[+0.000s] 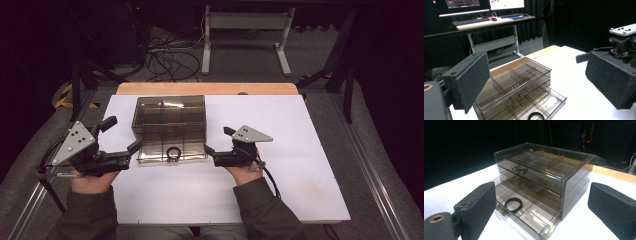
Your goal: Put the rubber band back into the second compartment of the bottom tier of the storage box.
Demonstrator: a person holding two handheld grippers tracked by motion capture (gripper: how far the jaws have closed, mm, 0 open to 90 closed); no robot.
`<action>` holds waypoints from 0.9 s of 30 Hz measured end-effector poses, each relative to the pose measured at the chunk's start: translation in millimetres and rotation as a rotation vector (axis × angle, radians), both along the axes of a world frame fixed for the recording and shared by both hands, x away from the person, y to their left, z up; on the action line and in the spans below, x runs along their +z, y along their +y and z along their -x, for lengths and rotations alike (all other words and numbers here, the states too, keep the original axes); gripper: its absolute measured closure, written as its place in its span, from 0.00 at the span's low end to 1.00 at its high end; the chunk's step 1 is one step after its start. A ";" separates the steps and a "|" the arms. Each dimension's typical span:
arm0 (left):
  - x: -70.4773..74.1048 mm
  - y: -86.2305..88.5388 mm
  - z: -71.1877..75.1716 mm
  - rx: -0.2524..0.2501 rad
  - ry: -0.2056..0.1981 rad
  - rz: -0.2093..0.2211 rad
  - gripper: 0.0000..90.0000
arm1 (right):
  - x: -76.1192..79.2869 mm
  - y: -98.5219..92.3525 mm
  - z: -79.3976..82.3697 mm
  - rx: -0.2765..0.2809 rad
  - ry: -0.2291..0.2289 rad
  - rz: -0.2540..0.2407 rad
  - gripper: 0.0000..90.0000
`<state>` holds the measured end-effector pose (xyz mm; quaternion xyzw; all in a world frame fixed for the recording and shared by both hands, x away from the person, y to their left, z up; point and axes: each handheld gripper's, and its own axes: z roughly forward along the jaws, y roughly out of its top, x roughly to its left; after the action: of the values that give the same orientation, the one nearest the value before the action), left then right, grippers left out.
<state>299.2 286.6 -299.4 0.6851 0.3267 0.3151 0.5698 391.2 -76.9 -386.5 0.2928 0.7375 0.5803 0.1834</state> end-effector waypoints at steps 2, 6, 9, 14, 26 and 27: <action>-0.2 0.0 -0.1 0.000 0.001 -0.002 0.07 | 1.8 -3.7 0.7 -0.004 -0.001 -0.012 0.09; -0.6 0.0 -0.5 0.000 0.003 -0.004 0.07 | 5.8 -10.9 2.2 -0.006 -0.011 -0.024 0.09; -0.7 0.1 -0.6 0.000 0.003 -0.003 0.07 | 8.6 -16.6 3.6 -0.011 -0.017 -0.030 0.08; -0.9 0.2 -0.9 0.001 0.004 -0.002 0.07 | 13.2 -28.7 5.8 -0.024 -0.023 -0.038 0.08; -2.4 -0.6 -2.0 0.001 0.008 -0.010 0.07 | 29.3 -64.7 13.0 -0.083 -0.064 -0.101 0.07; -2.6 -0.4 -2.1 0.001 0.008 -0.008 0.07 | 30.3 -67.3 13.5 -0.088 -0.067 -0.104 0.07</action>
<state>301.3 286.2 -302.0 0.6884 0.3282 0.3138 0.5657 377.7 -144.1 -356.2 0.3146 0.6861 0.6187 0.2178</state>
